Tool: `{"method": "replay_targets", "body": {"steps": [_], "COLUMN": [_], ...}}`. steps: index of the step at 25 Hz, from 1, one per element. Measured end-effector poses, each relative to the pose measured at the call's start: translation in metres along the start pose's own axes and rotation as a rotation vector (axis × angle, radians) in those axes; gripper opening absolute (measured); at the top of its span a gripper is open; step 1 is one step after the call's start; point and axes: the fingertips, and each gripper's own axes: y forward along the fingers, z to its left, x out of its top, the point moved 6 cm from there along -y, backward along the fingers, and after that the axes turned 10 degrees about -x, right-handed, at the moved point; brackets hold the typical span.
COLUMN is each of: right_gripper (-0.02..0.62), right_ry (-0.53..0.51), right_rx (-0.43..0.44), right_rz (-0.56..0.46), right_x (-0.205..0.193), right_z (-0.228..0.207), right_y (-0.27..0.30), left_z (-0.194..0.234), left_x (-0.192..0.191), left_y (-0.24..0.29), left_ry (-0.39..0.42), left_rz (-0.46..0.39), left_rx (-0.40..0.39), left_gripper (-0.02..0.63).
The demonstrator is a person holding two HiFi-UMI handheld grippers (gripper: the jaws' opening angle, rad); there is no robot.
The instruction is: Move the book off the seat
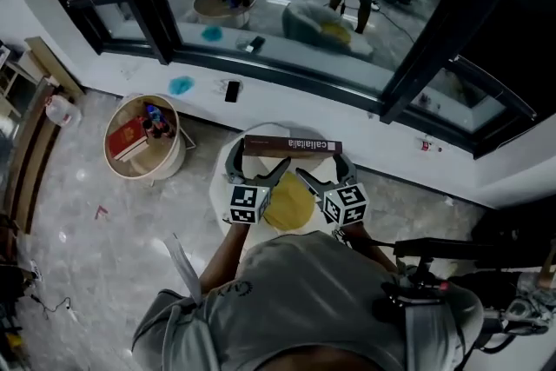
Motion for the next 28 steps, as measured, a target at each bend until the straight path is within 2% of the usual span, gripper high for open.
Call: {"method": "replay_targets", "body": {"steps": [3, 6, 9, 15, 17, 19, 21, 24, 28], "right_gripper": [0.491, 0.491, 0.491, 0.491, 0.491, 0.491, 0.491, 0.491, 0.491], "right_ry": [-0.022, -0.059, -0.088, -0.085, -0.104, -0.13, -0.164, -0.214, -0.268], "right_rx": [0.07, 0.218, 0.393, 0.707, 0.773, 0.781, 0.749, 0.677, 0.605], "right_rz": [-0.025, -0.048, -0.098, -0.189, -0.198, -0.212, -0.231, -0.24, -0.217], "right_x": [0.003, 0.004, 0.008, 0.031, 0.037, 0.045, 0.052, 0.052, 0.033], "right_z": [0.003, 0.024, 0.052, 0.116, 0.141, 0.16, 0.175, 0.207, 0.287], "right_y": [0.006, 0.015, 0.022, 0.025, 0.019, 0.012, 0.011, 0.013, -0.002], "left_z": [-0.002, -0.008, -0.019, -0.049, -0.056, -0.054, -0.043, -0.021, 0.011], "left_x": [0.001, 0.001, 0.002, 0.027, 0.034, 0.029, 0.022, 0.018, 0.004], "left_y": [-0.011, -0.046, -0.088, -0.16, -0.185, -0.205, -0.219, -0.242, -0.32], "left_ry": [0.0, -0.005, 0.031, 0.136, 0.134, 0.11, 0.079, 0.064, 0.068], "left_rz": [0.015, 0.018, 0.021, 0.049, 0.057, 0.042, 0.0, -0.089, -0.182], "left_rx": [0.089, 0.286, 0.485, 0.81, 0.881, 0.915, 0.914, 0.884, 0.829], "left_gripper": [0.548, 0.548, 0.548, 0.548, 0.548, 0.548, 0.548, 0.548, 0.548]}}
